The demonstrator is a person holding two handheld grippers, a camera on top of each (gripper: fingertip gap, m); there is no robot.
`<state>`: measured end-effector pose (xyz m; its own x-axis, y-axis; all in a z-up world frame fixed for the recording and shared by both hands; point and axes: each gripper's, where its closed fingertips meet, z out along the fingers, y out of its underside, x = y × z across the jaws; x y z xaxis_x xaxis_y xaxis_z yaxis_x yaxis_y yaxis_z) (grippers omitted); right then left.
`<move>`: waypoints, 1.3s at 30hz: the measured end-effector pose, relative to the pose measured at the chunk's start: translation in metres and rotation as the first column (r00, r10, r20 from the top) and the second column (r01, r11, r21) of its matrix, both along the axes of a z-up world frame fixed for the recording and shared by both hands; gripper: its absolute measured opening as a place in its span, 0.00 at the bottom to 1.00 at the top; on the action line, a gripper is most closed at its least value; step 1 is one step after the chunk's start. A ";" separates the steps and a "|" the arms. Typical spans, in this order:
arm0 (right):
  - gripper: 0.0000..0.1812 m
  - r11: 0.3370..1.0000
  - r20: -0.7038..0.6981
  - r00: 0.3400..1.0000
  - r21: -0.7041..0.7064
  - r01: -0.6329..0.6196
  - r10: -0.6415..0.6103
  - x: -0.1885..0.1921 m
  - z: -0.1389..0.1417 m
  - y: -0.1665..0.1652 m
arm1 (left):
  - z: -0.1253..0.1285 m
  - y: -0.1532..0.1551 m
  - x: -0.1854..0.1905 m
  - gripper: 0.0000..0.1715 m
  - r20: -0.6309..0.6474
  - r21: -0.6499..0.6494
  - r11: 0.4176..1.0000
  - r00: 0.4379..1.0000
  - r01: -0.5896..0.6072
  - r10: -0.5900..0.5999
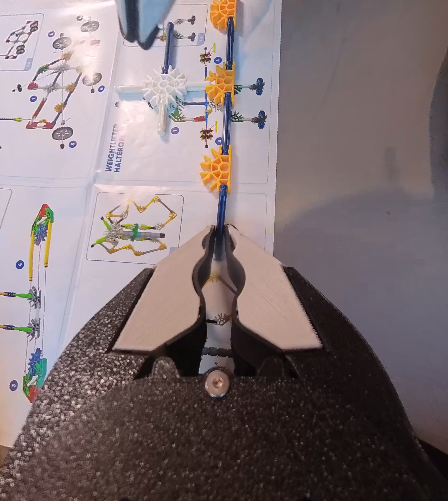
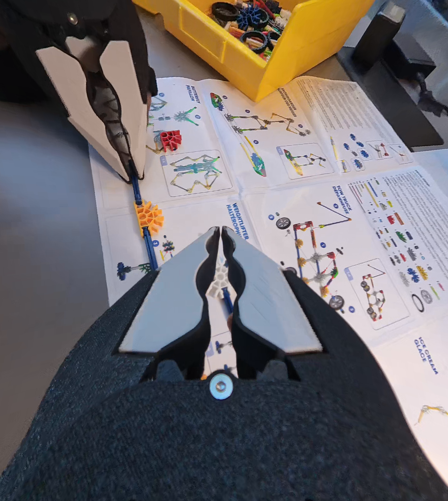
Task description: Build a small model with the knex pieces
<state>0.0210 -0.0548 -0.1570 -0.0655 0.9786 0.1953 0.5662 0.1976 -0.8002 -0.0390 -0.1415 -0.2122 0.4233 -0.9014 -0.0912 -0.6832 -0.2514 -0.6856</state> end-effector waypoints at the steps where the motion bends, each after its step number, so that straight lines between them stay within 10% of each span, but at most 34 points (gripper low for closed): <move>1: 0.00 1.000 0.010 1.000 -0.006 -0.012 0.012 -0.003 0.003 0.003 | 0.000 0.000 0.000 0.02 0.000 0.002 1.000 1.000 0.001 -0.001; 14: 0.00 0.891 0.395 0.800 -0.146 -0.430 0.451 -0.036 -0.023 -0.064 | 0.000 0.000 0.000 0.02 0.006 0.002 1.000 1.000 0.004 -0.004; 39: 0.00 0.908 0.482 0.773 -0.152 -0.390 0.412 -0.040 -0.047 -0.074 | 0.003 0.003 0.005 0.02 0.006 0.029 1.000 1.000 0.002 -0.002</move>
<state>-0.0187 -0.1292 -0.2035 -0.5298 0.8480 -0.0116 0.7609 0.4693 -0.4480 -0.0344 -0.1385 -0.2095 0.4221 -0.8992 -0.1150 -0.6798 -0.2300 -0.6964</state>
